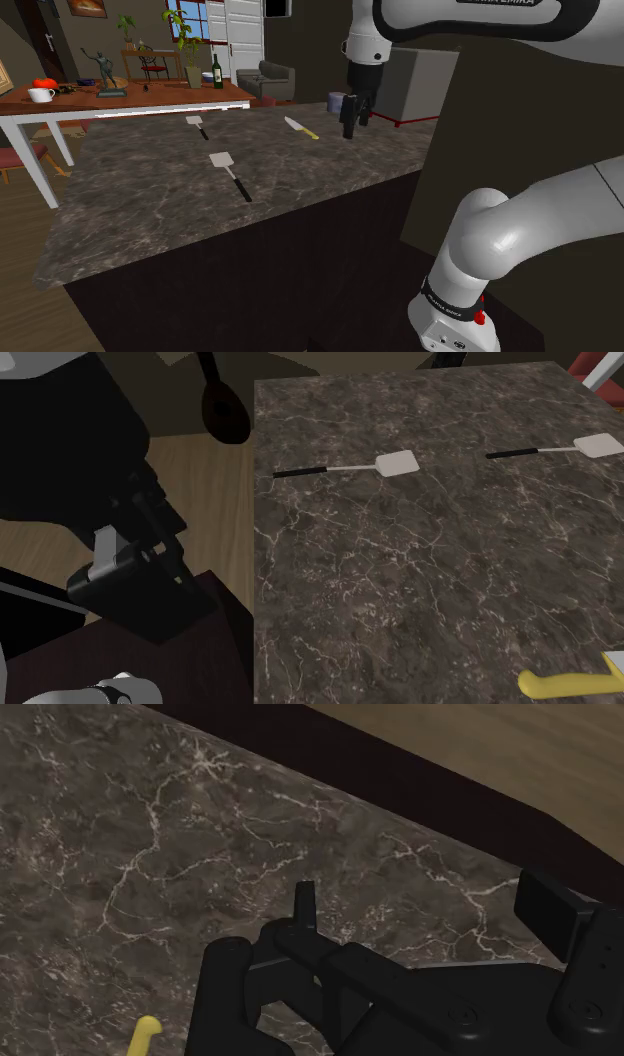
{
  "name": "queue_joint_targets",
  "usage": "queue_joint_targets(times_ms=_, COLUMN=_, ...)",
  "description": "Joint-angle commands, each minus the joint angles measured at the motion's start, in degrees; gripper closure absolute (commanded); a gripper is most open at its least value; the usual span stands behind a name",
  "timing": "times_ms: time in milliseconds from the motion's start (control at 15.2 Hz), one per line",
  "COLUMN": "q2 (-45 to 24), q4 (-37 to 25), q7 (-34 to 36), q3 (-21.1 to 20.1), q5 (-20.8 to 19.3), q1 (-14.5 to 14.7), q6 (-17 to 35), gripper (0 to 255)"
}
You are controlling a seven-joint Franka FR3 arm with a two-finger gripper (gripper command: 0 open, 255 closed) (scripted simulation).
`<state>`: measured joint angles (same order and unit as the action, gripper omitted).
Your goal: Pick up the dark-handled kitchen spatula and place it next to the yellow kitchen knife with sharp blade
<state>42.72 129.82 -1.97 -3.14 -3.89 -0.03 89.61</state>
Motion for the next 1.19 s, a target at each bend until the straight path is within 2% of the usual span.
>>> queue_joint_targets(times_ms=0, q2=0.0, q4=0.0, q7=0.0, q3=0.0, q5=0.0, q1=0.0, q6=0.0, gripper=0)
queue_joint_targets(times_ms=594, q2=-17.5, q4=-8.2, q7=14.7, q3=-7.0, q5=4.4, q1=-0.9, q6=6.8, gripper=0)
queue_joint_targets(times_ms=1122, q2=-35.3, q4=-21.0, q7=27.1, q3=-11.2, q5=4.5, q1=-1.2, q6=10.1, gripper=0)
